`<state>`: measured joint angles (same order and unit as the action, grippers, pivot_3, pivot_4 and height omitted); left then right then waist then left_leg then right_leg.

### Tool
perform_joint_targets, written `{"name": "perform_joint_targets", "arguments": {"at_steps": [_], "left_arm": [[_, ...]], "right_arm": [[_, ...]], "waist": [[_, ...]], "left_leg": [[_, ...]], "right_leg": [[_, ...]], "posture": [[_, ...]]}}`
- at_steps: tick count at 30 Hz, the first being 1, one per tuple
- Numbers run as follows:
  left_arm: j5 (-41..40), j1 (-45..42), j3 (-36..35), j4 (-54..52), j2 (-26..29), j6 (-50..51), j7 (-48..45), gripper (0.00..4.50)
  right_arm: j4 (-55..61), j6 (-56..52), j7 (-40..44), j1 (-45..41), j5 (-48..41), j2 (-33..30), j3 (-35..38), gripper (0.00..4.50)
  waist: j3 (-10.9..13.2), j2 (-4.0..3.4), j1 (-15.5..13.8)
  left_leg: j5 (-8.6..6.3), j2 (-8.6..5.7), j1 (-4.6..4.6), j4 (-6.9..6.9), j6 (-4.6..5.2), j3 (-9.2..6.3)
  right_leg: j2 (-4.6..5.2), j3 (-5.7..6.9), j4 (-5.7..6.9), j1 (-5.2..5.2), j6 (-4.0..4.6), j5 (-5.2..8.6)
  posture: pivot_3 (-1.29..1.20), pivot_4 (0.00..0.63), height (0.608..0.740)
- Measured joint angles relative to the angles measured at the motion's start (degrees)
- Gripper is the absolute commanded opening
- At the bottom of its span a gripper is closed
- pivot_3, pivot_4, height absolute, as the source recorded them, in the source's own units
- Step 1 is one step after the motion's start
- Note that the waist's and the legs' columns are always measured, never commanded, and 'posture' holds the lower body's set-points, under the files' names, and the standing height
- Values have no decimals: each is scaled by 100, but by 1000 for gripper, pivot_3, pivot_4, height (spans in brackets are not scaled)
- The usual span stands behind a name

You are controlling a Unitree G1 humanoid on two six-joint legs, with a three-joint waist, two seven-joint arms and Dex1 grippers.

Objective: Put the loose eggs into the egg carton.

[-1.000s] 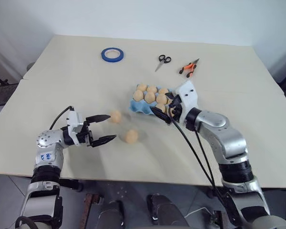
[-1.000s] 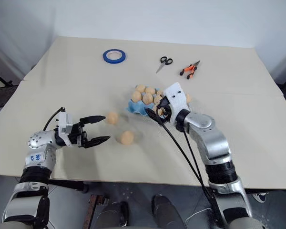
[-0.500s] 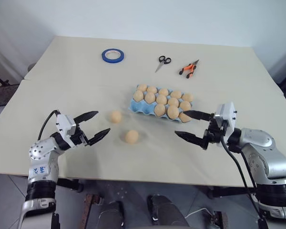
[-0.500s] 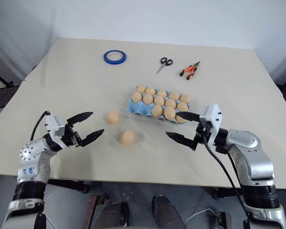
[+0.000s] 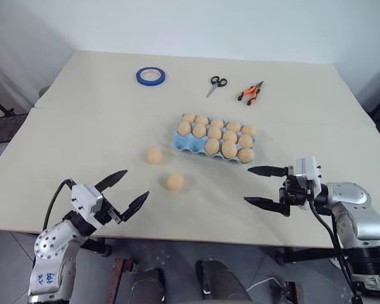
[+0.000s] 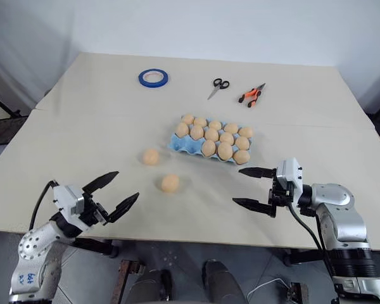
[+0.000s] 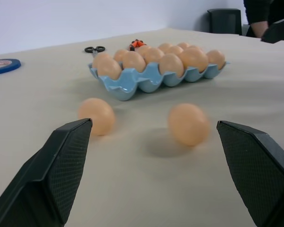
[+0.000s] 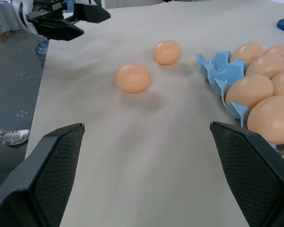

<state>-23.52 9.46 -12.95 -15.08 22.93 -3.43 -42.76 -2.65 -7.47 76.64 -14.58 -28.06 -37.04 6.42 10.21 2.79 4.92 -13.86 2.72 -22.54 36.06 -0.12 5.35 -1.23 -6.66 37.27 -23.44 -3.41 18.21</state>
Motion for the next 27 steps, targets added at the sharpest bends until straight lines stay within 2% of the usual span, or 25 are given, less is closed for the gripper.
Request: {"name": "perform_joint_targets", "arguments": {"at_steps": [7,14,20,23,27], "left_arm": [[441,-2,615,-214,-205,-12,312,4500],[1128,-988,1375,433,-491,239,783,4500],[1395,-1372,1738,943,-655,421,942,4500],[1480,-1453,1891,1117,-664,555,938,3862],[1473,-1570,1900,1144,-660,688,910,2544]], "right_arm": [[-28,7,-118,-67,103,1,-9,4449],[219,0,-360,136,114,33,-47,4449],[654,-43,-635,310,78,90,-47,4449],[736,-46,-756,430,78,93,-47,4500],[845,-64,-914,512,74,93,-45,4500]], "waist": [[2,-5,-13],[3,-8,-24],[4,-11,-13],[4,-11,-20],[4,-12,-12]], "left_leg": [[-5,0,-2,-13,1,0],[-15,0,-6,-13,5,0],[-19,2,-4,-11,3,0],[-19,1,-5,-7,3,0],[-19,1,-3,-2,5,2]], "right_leg": [[0,0,-29,4,2,1],[0,3,-30,3,-5,-3],[-6,2,-26,3,-7,-3],[-6,2,-26,5,-9,-4],[-5,-2,-25,8,-13,-6]], "posture": [[0,150,740],[0,150,740],[0,150,740],[0,150,740],[0,150,740]]}}
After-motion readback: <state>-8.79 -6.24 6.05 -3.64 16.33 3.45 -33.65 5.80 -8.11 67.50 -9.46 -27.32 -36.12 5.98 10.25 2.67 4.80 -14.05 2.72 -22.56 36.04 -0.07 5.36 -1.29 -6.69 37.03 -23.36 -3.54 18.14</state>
